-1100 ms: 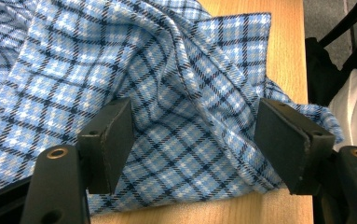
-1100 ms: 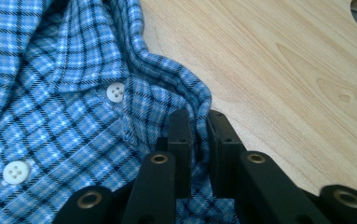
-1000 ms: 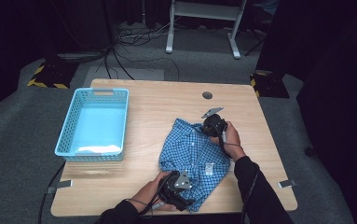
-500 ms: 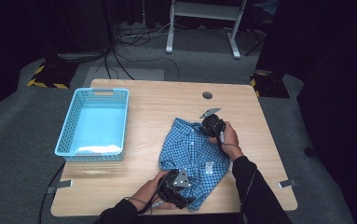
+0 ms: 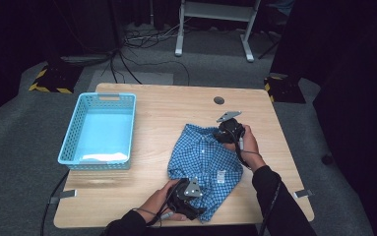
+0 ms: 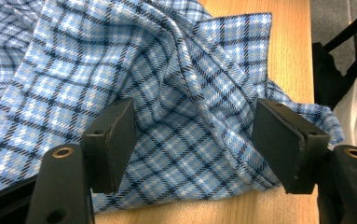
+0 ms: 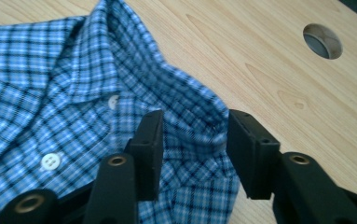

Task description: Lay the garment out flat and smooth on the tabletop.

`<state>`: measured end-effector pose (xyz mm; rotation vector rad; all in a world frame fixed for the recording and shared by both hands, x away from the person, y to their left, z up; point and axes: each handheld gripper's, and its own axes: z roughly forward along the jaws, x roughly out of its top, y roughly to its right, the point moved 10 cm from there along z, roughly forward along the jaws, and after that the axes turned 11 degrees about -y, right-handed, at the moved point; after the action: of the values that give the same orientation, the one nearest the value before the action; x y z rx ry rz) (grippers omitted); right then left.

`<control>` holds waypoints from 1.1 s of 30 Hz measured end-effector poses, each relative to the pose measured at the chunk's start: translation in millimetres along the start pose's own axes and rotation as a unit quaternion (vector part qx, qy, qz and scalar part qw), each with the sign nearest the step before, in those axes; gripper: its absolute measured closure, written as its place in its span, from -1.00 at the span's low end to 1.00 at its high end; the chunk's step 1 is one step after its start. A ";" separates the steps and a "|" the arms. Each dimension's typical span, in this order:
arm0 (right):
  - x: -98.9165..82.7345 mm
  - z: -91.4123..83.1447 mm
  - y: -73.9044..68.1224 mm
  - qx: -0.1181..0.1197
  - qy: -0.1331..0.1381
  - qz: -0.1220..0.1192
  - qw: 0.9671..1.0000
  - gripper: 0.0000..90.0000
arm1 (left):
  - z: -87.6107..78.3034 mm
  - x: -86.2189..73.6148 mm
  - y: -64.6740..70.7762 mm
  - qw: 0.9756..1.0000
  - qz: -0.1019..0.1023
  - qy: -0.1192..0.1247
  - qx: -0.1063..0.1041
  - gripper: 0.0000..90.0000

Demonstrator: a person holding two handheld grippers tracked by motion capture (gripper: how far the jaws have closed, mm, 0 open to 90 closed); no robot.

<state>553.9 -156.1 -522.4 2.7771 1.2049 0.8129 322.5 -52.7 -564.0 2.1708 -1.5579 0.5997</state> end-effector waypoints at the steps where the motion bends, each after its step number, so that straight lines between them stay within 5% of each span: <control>1: -0.8 -2.2 -0.5 -0.001 0.002 -0.003 1.000 0.21 | -1.7 1.3 0.7 1.000 -0.006 0.007 -0.005 -0.31; 7: -8.8 -25.2 -8.5 0.013 0.034 -0.018 0.999 0.07 | -22.4 4.6 -4.9 1.000 0.004 0.021 0.010 -0.28; 13: -35.7 -49.2 -26.5 0.042 0.045 -0.043 0.997 -0.15 | -40.9 -1.9 -29.6 0.998 -0.027 0.032 0.055 -0.28; 19: -67.3 -71.3 -47.2 0.057 0.062 -0.059 0.995 -0.12 | -40.8 -14.1 -47.0 0.996 -0.049 0.019 0.076 -0.27; 27: -110.2 -69.1 -82.8 0.099 0.038 -0.080 0.991 -0.08 | -29.9 -19.6 -51.8 0.995 -0.050 0.001 0.092 -0.25; 33: -124.8 -59.2 -93.2 0.109 0.020 -0.083 0.990 -0.04 | -20.6 -20.7 -52.9 0.994 -0.053 -0.009 0.094 -0.27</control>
<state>392.1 -187.2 -547.4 2.7827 1.5976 0.7710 364.6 -9.4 -562.2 2.3869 -1.4348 0.7195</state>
